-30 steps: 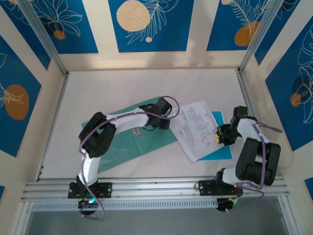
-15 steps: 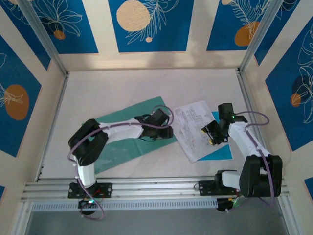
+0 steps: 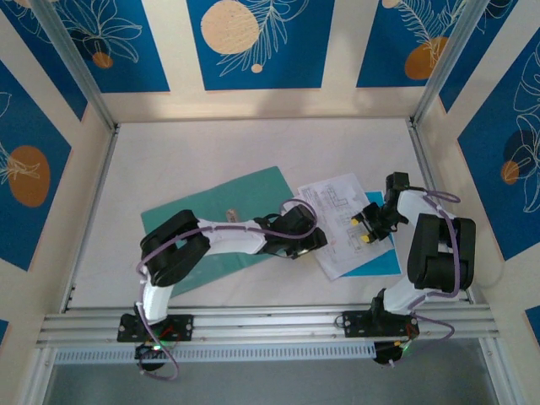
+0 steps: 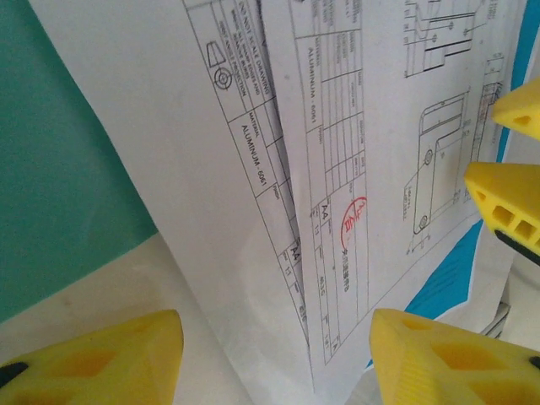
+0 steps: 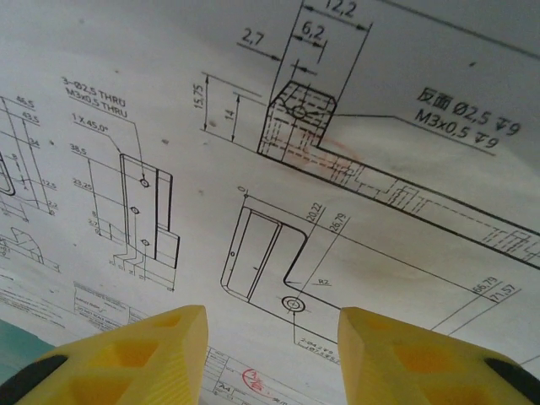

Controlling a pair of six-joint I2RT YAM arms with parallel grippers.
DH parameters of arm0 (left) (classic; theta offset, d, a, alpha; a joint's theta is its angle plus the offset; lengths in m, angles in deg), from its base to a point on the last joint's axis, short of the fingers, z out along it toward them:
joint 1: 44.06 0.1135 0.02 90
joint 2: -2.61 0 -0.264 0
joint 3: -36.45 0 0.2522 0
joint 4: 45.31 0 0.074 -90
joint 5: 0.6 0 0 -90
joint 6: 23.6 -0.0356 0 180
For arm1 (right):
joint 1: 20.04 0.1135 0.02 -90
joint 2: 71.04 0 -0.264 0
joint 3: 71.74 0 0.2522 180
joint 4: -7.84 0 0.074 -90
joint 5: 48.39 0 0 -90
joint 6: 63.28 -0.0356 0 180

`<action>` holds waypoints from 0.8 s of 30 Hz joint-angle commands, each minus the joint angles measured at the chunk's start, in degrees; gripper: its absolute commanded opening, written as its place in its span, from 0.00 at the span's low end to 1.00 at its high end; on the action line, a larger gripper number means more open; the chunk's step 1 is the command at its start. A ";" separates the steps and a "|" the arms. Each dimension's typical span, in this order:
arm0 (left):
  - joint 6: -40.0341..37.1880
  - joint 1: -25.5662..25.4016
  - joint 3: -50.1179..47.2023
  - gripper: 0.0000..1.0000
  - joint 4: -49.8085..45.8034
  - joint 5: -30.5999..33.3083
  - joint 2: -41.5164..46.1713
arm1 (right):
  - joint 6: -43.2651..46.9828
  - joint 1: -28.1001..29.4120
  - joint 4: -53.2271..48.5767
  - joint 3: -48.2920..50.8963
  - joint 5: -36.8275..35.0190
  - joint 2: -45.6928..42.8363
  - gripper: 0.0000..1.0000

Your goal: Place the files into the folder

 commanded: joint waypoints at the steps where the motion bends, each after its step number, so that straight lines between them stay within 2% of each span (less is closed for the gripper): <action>1: 3.87 -1.16 1.28 0.60 2.42 -1.81 -2.62 | 0.79 -0.36 0.15 0.10 1.92 0.68 0.46; 9: 1.96 -1.70 3.66 0.55 1.72 -0.38 -3.76 | 0.74 -0.81 0.50 1.08 2.05 0.86 0.45; 15: 0.25 -1.92 7.30 0.36 -0.19 -0.01 -4.93 | 0.72 -0.76 -0.06 1.38 1.89 -2.07 0.45; 24: -5.33 -1.70 15.91 0.19 -8.02 0.55 -8.70 | 0.82 -1.16 -2.50 1.94 -0.50 -7.54 0.44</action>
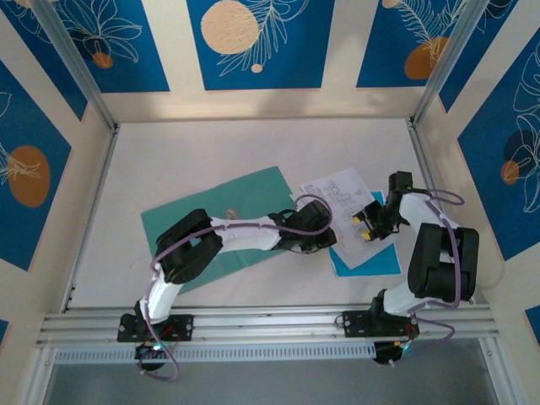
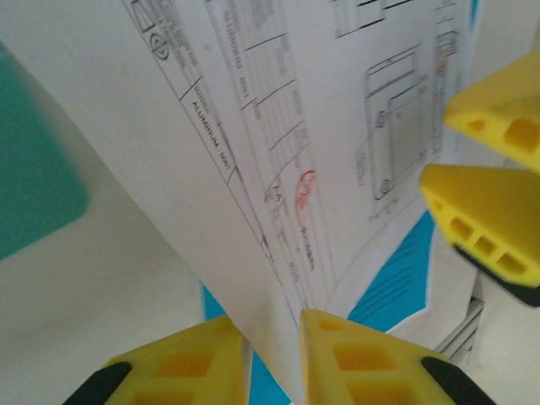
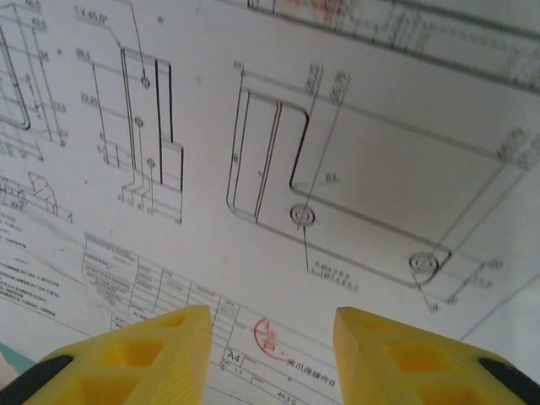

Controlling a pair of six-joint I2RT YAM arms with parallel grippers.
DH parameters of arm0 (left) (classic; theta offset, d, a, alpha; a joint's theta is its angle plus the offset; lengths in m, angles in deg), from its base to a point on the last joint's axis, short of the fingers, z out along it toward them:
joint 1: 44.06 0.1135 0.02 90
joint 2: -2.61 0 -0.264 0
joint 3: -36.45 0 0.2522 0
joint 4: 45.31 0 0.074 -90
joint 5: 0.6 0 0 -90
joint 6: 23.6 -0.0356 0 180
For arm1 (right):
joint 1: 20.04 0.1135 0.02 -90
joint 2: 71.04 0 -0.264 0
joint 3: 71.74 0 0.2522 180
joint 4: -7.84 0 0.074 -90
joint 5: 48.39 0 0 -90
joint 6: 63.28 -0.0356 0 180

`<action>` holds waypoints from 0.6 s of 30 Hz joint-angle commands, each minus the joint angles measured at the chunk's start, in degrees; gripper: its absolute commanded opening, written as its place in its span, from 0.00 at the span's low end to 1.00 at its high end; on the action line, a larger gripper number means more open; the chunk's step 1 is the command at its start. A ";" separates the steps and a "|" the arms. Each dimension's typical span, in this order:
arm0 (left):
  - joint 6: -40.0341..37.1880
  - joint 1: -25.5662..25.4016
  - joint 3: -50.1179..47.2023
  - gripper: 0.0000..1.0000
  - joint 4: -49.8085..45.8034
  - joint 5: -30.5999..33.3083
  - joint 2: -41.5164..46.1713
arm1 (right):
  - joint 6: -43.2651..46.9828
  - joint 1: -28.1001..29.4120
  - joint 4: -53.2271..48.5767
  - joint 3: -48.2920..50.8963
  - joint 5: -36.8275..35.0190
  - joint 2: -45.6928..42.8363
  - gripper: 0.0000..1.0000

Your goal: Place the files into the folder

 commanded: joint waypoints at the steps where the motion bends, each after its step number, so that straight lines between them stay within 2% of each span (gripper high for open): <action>1: -3.47 -0.20 4.63 0.18 -4.99 0.33 -3.35 | 0.87 -0.41 -2.95 1.16 -1.21 -3.69 0.44; 8: -8.05 2.02 9.78 0.17 -10.30 0.94 -6.53 | 0.72 2.32 -6.90 3.93 -4.61 -12.25 0.43; 10: -9.13 2.49 9.81 0.25 -11.47 1.25 -6.22 | -0.09 4.96 -8.69 5.00 -6.65 -14.84 0.43; 12: -10.03 2.78 8.98 0.39 -12.47 1.66 -4.79 | -1.15 8.11 -10.42 6.45 -8.51 -17.91 0.42; 16: -10.99 2.80 5.72 0.54 -14.45 2.36 -0.08 | -3.60 15.19 -12.65 8.57 -12.11 -22.64 0.40; 18: -10.90 2.85 2.02 0.58 -15.29 3.55 3.75 | -4.31 20.08 -13.61 8.98 -14.59 -23.27 0.40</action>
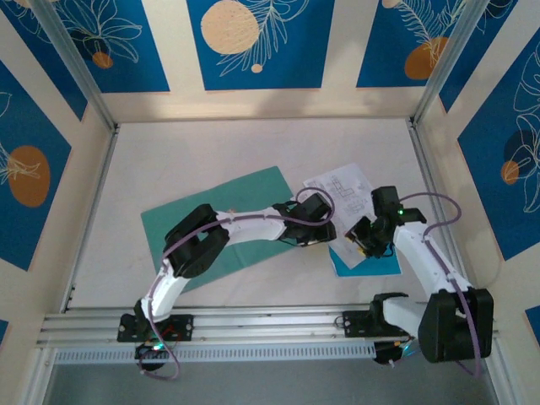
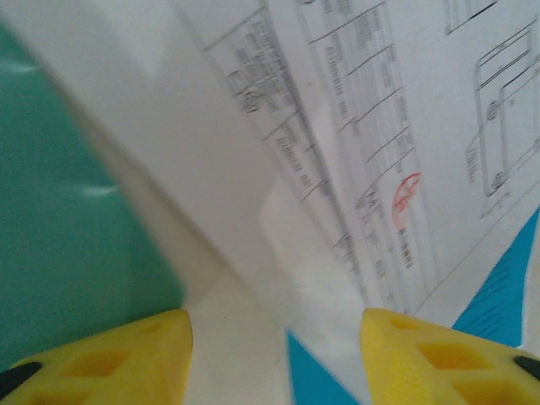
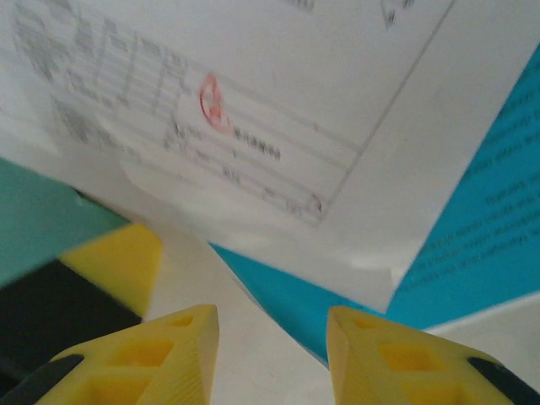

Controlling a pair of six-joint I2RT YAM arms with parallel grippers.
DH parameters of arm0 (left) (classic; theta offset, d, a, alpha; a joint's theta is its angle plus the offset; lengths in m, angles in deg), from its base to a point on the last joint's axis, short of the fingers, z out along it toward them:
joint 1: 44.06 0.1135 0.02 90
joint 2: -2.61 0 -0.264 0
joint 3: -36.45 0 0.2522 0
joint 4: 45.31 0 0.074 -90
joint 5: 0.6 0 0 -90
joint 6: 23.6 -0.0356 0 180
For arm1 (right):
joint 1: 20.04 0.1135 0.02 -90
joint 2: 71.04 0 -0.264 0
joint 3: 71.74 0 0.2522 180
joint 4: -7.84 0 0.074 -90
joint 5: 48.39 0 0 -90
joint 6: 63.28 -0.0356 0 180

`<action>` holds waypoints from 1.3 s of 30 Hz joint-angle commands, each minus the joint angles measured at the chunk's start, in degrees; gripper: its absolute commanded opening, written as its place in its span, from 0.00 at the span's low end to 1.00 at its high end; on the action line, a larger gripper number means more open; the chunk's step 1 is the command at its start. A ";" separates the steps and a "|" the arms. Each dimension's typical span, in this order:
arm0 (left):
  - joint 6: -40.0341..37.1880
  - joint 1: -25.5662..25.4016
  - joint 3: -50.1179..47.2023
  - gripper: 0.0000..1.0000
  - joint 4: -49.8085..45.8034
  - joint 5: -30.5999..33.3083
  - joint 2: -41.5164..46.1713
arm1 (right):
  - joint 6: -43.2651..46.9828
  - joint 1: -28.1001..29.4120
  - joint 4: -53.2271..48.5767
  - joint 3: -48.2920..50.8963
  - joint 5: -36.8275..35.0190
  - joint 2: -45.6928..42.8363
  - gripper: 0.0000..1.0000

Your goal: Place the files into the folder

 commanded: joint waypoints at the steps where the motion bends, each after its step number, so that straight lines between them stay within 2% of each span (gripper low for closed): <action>1: -1.56 0.27 -5.34 0.59 -4.26 2.59 8.79 | -2.39 6.21 -4.20 1.11 -5.49 -0.88 0.39; 5: -1.24 1.17 -15.86 0.61 -6.95 6.51 18.57 | -1.55 15.13 -4.45 0.01 -7.65 3.80 0.35; 9: -0.21 4.52 -28.40 0.61 -10.30 7.31 28.45 | 0.28 21.92 -4.05 -3.13 -8.82 11.27 0.35; 15: 0.11 10.43 -43.53 0.61 -15.69 8.28 42.06 | 3.91 24.28 -3.47 -7.68 -9.01 21.54 0.35; 19: -0.93 16.39 -50.62 0.60 -17.18 7.81 48.98 | 5.97 25.20 -5.13 -10.45 -10.63 25.54 0.36; 23: -4.03 21.86 -52.78 0.60 -18.18 7.20 49.89 | 7.25 25.87 -5.23 -11.76 -10.40 28.63 0.35; 29: -7.70 27.40 -53.43 0.60 -17.76 7.75 48.25 | 7.50 26.10 -5.75 -12.24 -11.96 30.57 0.30; 39: -14.68 32.61 -50.33 0.58 -17.63 9.59 42.18 | 8.88 27.08 -7.02 -12.73 -13.93 31.29 0.31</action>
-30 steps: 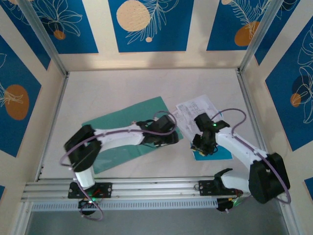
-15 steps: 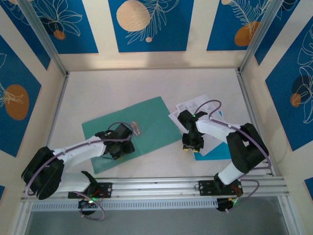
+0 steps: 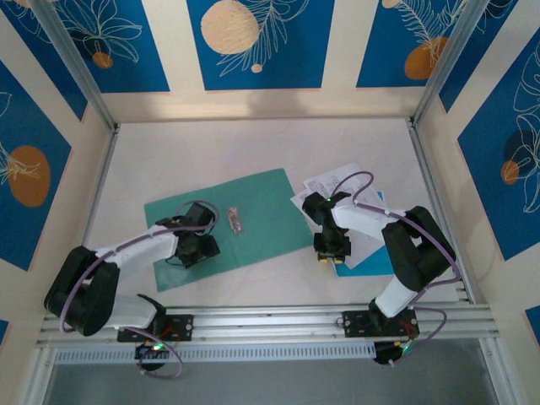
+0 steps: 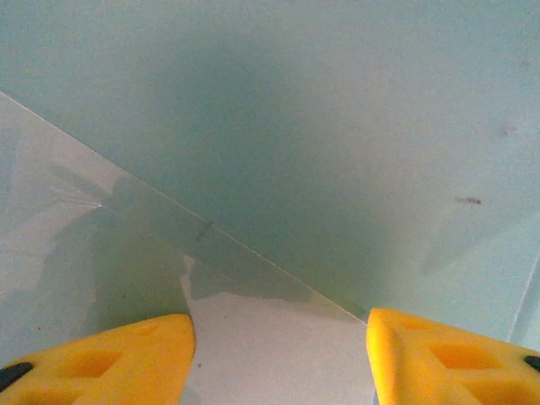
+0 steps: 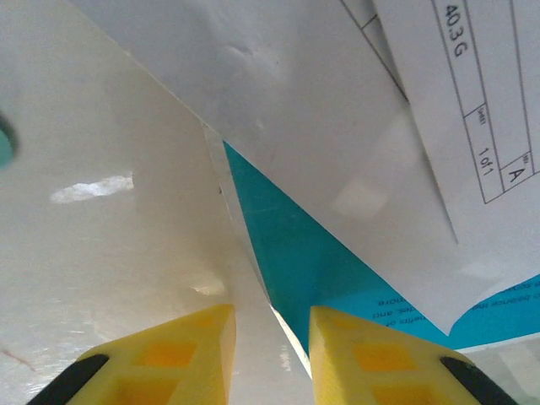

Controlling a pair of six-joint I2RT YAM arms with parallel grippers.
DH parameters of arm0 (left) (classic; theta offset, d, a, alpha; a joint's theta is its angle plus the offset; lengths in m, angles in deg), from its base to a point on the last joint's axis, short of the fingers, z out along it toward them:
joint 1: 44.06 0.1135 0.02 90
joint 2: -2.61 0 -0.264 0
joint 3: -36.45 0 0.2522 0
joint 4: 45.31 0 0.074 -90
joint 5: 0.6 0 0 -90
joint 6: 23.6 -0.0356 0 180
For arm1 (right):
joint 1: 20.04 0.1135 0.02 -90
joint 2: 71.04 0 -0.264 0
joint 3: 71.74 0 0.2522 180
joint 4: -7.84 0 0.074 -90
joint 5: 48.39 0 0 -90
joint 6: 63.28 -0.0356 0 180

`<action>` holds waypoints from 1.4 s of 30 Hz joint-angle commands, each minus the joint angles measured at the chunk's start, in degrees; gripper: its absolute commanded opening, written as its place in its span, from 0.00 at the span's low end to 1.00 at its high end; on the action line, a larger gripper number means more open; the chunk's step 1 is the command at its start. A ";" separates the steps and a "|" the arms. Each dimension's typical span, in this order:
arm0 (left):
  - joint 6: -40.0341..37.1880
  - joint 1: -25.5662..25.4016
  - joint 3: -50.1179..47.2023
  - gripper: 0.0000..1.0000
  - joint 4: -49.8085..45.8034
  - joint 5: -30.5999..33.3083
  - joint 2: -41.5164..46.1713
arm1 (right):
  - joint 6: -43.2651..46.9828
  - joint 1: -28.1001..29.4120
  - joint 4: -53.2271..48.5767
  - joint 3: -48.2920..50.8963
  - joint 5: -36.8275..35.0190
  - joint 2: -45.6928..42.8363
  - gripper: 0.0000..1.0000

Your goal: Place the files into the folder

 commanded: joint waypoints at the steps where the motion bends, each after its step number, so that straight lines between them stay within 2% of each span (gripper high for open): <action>1: -4.21 1.98 0.51 0.58 -0.80 2.12 -3.52 | 1.15 0.42 -1.48 -1.02 -0.97 1.39 0.30; 11: -10.08 2.56 8.62 0.57 -2.57 6.05 -9.44 | 2.55 0.58 -0.30 -2.53 -1.42 4.92 0.20; 19: -12.88 2.56 13.36 0.58 -5.50 7.19 -7.81 | 4.13 0.71 -0.04 -2.77 -2.70 5.16 0.00; 29: -16.20 3.13 18.63 0.57 -7.21 6.53 -12.18 | 5.63 1.46 -0.04 -6.47 -2.99 2.85 0.00; 35: -19.03 4.41 21.00 0.56 -5.86 6.14 -16.80 | 6.26 1.61 1.58 -9.45 -0.01 2.27 0.00; 42: -22.84 4.34 23.46 0.45 -2.97 3.88 -21.73 | 8.08 1.81 3.94 -16.34 4.18 6.49 0.00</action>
